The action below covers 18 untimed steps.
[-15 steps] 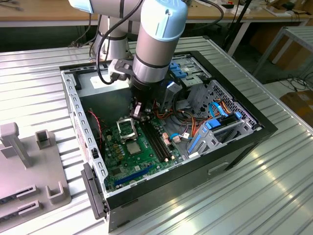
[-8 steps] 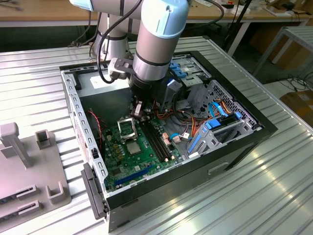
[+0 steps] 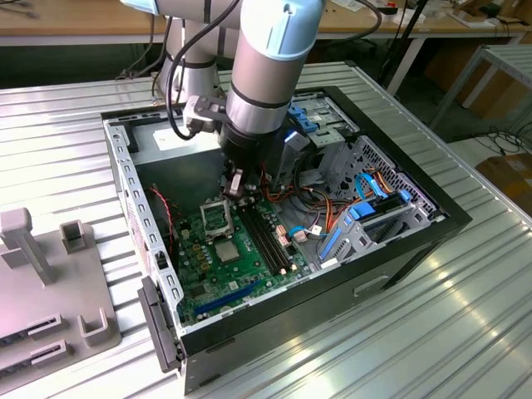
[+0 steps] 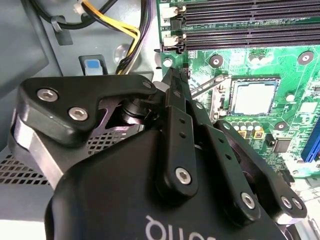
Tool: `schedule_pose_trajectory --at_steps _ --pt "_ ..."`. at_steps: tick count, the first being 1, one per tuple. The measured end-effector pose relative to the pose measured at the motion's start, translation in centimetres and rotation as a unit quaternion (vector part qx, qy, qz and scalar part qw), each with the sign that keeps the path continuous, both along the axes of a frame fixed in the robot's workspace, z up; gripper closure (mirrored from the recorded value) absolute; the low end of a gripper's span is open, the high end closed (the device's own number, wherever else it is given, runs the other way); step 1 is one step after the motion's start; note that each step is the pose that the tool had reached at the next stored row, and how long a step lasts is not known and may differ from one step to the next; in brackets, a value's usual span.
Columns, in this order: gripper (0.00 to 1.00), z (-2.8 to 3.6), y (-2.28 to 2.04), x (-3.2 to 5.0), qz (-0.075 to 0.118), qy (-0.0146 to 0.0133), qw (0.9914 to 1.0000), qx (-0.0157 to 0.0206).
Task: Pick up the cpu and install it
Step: 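Close the cpu cover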
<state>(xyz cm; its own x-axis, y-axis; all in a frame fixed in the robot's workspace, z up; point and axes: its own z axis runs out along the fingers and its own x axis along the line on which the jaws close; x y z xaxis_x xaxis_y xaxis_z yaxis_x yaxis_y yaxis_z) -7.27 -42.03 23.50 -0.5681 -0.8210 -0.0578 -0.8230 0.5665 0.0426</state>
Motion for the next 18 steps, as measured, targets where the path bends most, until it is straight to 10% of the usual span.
schedule_pose_trajectory --at_steps 18 --pt "0.89 0.92 0.03 0.00 0.037 0.0000 0.99930 0.0000"
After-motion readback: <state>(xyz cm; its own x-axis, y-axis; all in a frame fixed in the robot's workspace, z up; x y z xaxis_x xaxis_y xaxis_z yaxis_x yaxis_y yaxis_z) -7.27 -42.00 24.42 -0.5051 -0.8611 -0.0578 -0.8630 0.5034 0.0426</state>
